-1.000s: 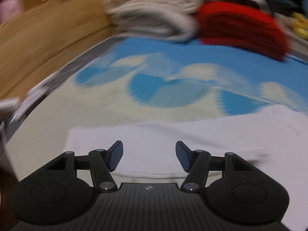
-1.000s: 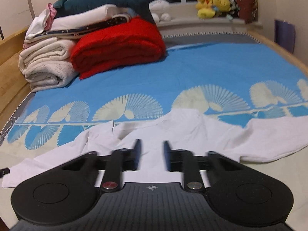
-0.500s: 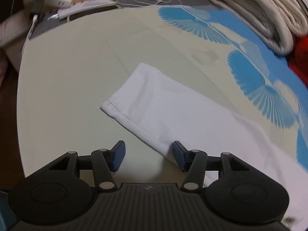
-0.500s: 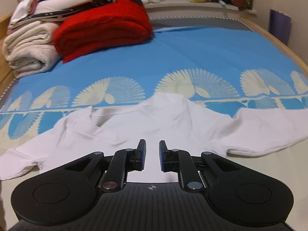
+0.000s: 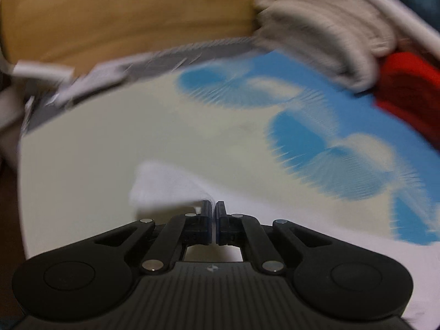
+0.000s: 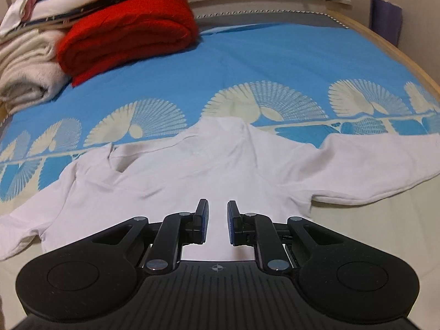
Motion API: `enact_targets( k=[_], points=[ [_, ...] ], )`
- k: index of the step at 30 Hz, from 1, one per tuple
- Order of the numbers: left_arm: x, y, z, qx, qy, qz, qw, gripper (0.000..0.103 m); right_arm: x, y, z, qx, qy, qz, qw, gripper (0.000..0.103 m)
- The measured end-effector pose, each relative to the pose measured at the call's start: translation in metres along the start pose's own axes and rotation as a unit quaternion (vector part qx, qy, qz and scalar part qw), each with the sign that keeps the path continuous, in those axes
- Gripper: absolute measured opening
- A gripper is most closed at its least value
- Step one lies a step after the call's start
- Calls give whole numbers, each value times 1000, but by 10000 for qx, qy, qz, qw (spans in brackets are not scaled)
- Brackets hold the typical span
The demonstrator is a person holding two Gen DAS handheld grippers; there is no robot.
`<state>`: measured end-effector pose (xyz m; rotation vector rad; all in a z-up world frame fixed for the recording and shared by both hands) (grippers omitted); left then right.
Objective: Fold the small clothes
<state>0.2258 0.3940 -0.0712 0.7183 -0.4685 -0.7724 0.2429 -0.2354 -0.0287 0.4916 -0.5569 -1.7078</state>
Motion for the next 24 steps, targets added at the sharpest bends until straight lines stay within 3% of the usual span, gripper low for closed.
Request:
enact_targets(
  k=[2, 5, 9, 10, 12, 13, 15, 16, 17, 19, 23, 24],
  points=[
    [37, 3, 17, 173, -449, -212, 9986, 2, 12, -9, -12, -162, -65, -149, 9997, 15],
    [107, -3, 51, 339, -1262, -527, 9900, 1, 25, -21, -28, -357, -128, -166, 9991, 15],
    [219, -34, 98, 478, -2420, -1034, 9636, 1, 40, -25, -35, -484, 9, -378, 9981, 15],
    [247, -47, 109, 431, -2768, -1160, 9529, 1, 42, -24, -35, -441, 75, -417, 9981, 15],
    [303, -81, 134, 32, -3655, -1510, 9185, 2, 45, -23, -35, -402, 158, -478, 9979, 15],
    [325, -98, 142, -269, -4094, -1670, 8966, 3, 46, -22, -36, -413, 235, -554, 9973, 15],
    [354, -124, 152, -800, -4712, -2083, 8533, 20, 48, -21, -41, -504, 404, -729, 9952, 15],
    [362, -134, 158, -756, -4739, -2318, 8462, 22, 49, -21, -44, -548, 519, -832, 9937, 15],
    [364, -137, 159, -651, -4656, -2446, 8480, 25, 49, -21, -48, -576, 625, -908, 9922, 15],
    [359, -133, 149, -625, -4397, -2469, 8613, 25, 49, -22, -55, -653, 807, -1007, 9895, 15],
    [330, -104, 100, -778, -3365, -2037, 9161, 25, 41, -23, -65, -746, 1025, -1136, 9854, 16],
    [321, -98, 86, -874, -2931, -1987, 9311, 25, 38, -21, -68, -746, 1051, -1113, 9854, 17]
  ],
)
Point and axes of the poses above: each gripper's, at about its wrist camera, not at the fingertips, and z roughly against the way its jaws point, x to its right, y to its top, the point moved 1 cm from there along -z, roughly the way its jaws point, and after that the axes turned 7 degrees about -y, right-handed, at the moved point
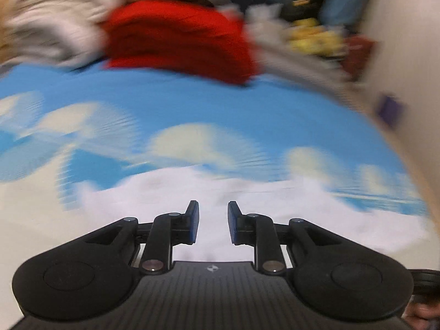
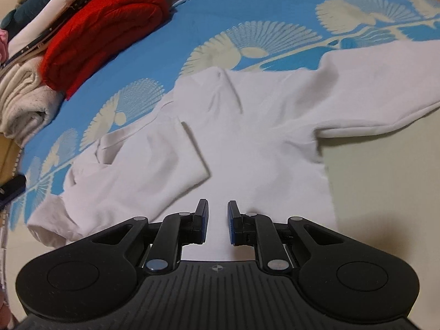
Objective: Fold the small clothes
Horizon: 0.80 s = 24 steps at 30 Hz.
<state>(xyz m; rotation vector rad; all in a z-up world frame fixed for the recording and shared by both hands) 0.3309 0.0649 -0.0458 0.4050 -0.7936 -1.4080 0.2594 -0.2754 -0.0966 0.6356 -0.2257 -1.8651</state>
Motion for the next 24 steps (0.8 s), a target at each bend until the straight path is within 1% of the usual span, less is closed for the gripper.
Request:
enact_targets(
  k=[1, 3, 4, 6, 7, 9, 12, 13, 14, 16, 18, 19, 21, 22, 23, 24],
  points=[
    [-17, 1, -3, -128, 291, 113, 9994, 25, -3, 2, -3, 28, 21, 20, 10000, 19],
    [-50, -1, -11, -427, 846, 493, 9943, 25, -9, 7, -12, 63, 37, 59, 10000, 32],
    [-69, 1, -8, -491, 951, 734, 9915, 25, -12, 10, -18, 74, 48, 32, 10000, 34],
    [-96, 4, -5, -552, 1007, 1254, 9854, 25, -16, 17, -33, 20, 103, -71, 9999, 35],
    [-105, 5, 0, -547, 1002, 1379, 9838, 25, -18, 19, -41, -13, 88, -111, 9999, 36],
    [-115, 11, 2, -492, 1007, 1454, 9830, 25, -23, 22, -57, -32, -25, -80, 10000, 35],
    [-121, 16, 9, -438, 1106, 1491, 9816, 26, -39, 22, -72, 140, -231, 366, 9990, 35],
    [-126, 18, 10, -400, 1142, 1570, 9802, 26, -48, 21, -72, 230, -317, 651, 9971, 32],
    [-135, 19, 17, -354, 1171, 1658, 9785, 26, -56, 20, -73, 299, -379, 901, 9948, 16],
    [-148, 21, 22, -285, 1237, 1839, 9747, 26, -66, 19, -69, 428, -352, 1179, 9915, 3],
    [-156, 24, 26, -242, 1243, 1996, 9716, 26, -70, 24, -58, 616, -235, 1211, 9904, 3],
    [-157, 23, 29, -241, 1217, 2053, 9708, 26, -70, 30, -46, 795, -147, 1115, 9905, 3],
    [-158, 24, 28, -269, 1151, 2104, 9705, 26, -64, 48, -15, 1291, 158, 738, 9888, 2],
    [-157, 24, 28, -285, 1127, 2084, 9711, 26, -58, 57, 7, 1672, 378, 527, 9838, 2],
    [-155, 24, 26, -309, 1094, 2038, 9724, 26, -51, 64, 29, 2122, 491, 391, 9752, 2],
    [-151, 24, 24, -336, 1048, 1970, 9742, 26, -44, 67, 43, 2462, 415, 353, 9677, 2]
  ],
)
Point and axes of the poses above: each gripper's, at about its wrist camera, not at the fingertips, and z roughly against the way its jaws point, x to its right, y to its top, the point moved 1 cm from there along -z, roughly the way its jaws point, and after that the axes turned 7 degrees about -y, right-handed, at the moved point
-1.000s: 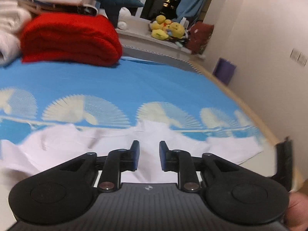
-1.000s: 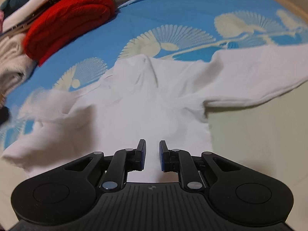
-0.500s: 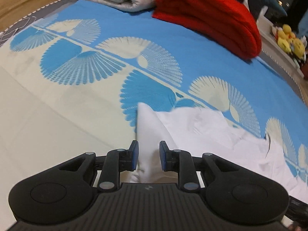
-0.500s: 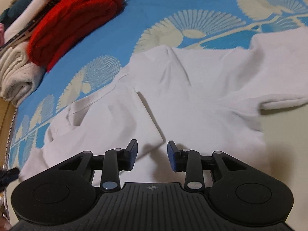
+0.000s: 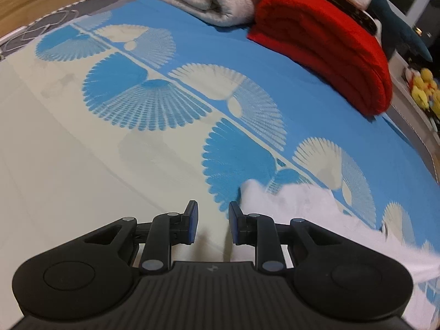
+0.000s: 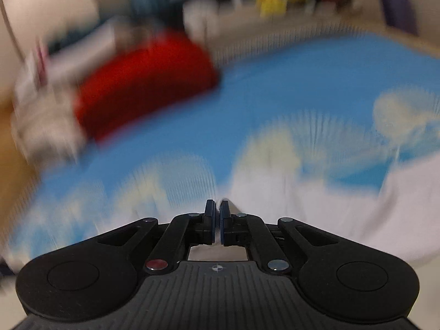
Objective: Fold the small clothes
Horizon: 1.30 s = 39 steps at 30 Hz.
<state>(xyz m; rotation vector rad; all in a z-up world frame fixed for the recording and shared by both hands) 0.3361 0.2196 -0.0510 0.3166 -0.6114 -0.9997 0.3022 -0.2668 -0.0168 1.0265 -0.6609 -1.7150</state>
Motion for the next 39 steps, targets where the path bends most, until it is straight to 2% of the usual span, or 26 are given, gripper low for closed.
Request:
enact_targets(
  k=[1, 2, 4, 5, 7, 9, 13, 15, 18, 21, 22, 23, 24, 26, 29, 30, 31, 32, 33, 34, 35, 36, 37, 39],
  points=[
    [4, -2, -3, -32, -30, -83, 10000, 26, 12, 5, 5, 192, -306, 47, 9993, 2],
    [8, -5, -6, -91, -60, -173, 9998, 27, 27, 5, 0, 96, -690, -4, 9976, 2],
    [15, -11, -13, -209, -109, -302, 9993, 28, 65, -7, -23, -543, -1301, -351, 9894, 2],
    [18, -14, -17, -259, -132, -351, 9990, 28, 77, -14, -31, -773, -1394, -434, 9863, 2],
    [26, -21, -25, -371, -220, -485, 9979, 29, 89, -22, -42, -1002, -1355, -345, 9851, 2],
    [33, -29, -32, -460, -323, -584, 9967, 35, 90, -20, -45, -944, -1321, -170, 9866, 2],
    [49, -49, -50, -716, -588, -785, 9926, 37, 97, -12, -47, -766, -1142, -318, 9900, 2],
    [57, -59, -59, -887, -674, -952, 9892, 46, 103, -9, -46, -709, -1039, -396, 9913, 2],
    [67, -74, -71, -1120, -558, -1296, 9836, 53, 113, -6, -48, -759, -935, -566, 9911, 2],
    [70, -83, -81, -1279, -428, -1511, 9793, 55, 115, -5, -49, -803, -813, -558, 9919, 2],
    [70, -87, -85, -1363, -343, -1591, 9772, 54, 114, -5, -48, -803, -782, -512, 9924, 2],
    [69, -89, -88, -1421, -270, -1681, 9751, 43, 112, -5, -47, -798, -748, -474, 9929, 2],
    [68, -91, -89, -1413, -173, -1823, 9729, 24, 110, -3, -46, -776, -681, -449, 9936, 2],
    [66, -90, -87, -1406, -194, -2029, 9689, 13, 102, 4, -37, -661, -379, -445, 9961, 2],
    [56, -79, -78, -1413, -256, -2014, 9689, 8, 89, 18, -14, -310, 390, -518, 9974, 2],
    [53, -75, -76, -1408, -176, -2007, 9693, 8, 88, 20, -12, -348, 397, -494, 9974, 2],
    [48, -72, -75, -1421, -150, -1979, 9698, 9, 89, 18, -15, -524, 180, -402, 9977, 2],
    [43, -70, -74, -1500, -227, -1930, 9694, 9, 93, 11, -25, -918, -314, -201, 9951, 3],
    [40, -69, -75, -1619, -303, -1944, 9670, 9, 98, 2, -37, -1368, -792, 19, 9874, 4],
    [38, -70, -76, -1712, -283, -2053, 9632, 12, 105, -15, -53, -2040, -1487, 406, 9668, 4],
    [37, -71, -75, -1742, -230, -2166, 9603, 21, 112, -29, -62, -2453, -2031, 737, 9451, 4],
    [37, -71, -74, -1728, -210, -2177, 9604, 25, 119, -36, -64, -2582, -2382, 871, 9322, 8],
    [37, -69, -71, -1689, -219, -2131, 9621, 25, 126, -34, -60, -2465, -2500, 747, 9334, 8],
    [38, -63, -61, -1495, -410, -2015, 9671, 25, 129, -15, -43, -1848, -2267, 279, 9559, 8]
  ],
)
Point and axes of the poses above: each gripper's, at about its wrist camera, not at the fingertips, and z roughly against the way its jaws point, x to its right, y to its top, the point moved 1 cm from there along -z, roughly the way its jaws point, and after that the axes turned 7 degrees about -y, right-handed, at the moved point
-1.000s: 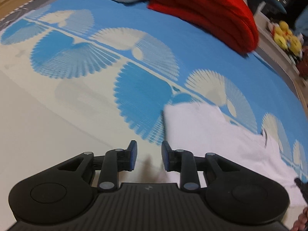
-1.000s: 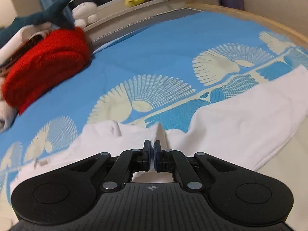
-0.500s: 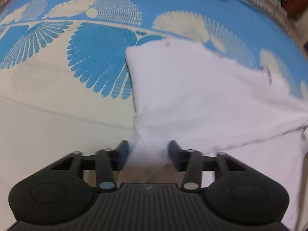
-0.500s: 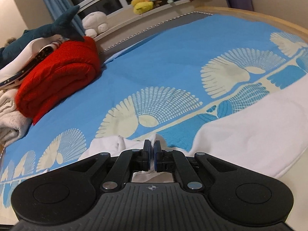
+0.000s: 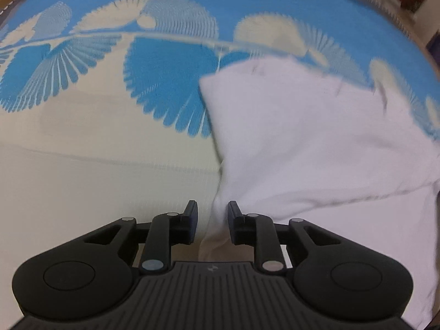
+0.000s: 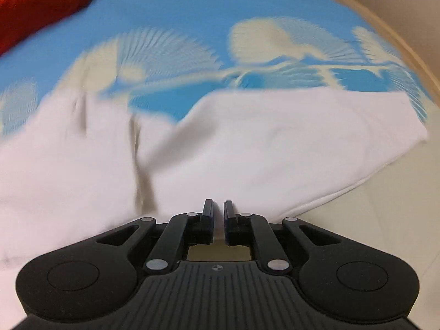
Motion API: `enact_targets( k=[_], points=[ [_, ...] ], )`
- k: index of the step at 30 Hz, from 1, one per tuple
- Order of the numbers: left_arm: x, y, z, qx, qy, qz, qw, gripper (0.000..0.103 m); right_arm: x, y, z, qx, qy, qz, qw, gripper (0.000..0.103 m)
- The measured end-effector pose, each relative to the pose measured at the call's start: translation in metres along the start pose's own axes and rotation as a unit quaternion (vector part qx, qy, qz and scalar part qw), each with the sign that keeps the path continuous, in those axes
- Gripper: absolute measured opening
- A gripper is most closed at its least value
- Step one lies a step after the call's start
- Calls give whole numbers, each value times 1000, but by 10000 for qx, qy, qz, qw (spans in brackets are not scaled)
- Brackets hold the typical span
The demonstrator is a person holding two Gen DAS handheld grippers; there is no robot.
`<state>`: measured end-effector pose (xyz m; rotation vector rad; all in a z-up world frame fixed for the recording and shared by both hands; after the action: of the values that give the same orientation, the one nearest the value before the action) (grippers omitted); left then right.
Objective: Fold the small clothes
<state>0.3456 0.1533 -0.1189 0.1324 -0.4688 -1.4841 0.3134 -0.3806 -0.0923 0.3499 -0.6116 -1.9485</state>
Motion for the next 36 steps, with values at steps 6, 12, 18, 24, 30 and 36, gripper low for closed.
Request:
enact_targets(
  k=[6, 12, 18, 24, 30, 36],
  points=[
    [12, 2, 3, 261, -735, 102, 9969, 24, -26, -6, 14, 193, 1924, 81, 9811, 9],
    [13, -7, -16, -288, -123, -29, 9995, 24, -34, -20, -16, -533, 1365, 88, 9892, 7],
    [25, -10, -26, -482, 187, -283, 9983, 25, -33, -21, -17, -488, 1305, 401, 9894, 8],
    [60, 3, 4, -2, 242, -496, 9985, 38, 15, -2, 5, 175, 1141, -337, 9927, 21],
    [107, 10, 19, 266, 97, -778, 9966, 46, 101, 7, -5, 338, 564, -1201, 9906, 29],
    [128, 9, 9, 178, 156, -904, 9956, 47, 201, 0, -43, 81, 191, -2558, 9665, 36]
  ],
)
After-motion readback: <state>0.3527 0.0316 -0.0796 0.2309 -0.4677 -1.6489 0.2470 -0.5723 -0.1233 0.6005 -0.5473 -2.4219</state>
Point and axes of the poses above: each gripper's, at about its wrist camera, not at the fingertips, and z roughly against the way its jaws point, x to its right, y to its top, the point moved 1 cm from there along -z, roughly the way its jaws point, and after that the axes turned 7 degrees about -y, right-handed, at the moved point
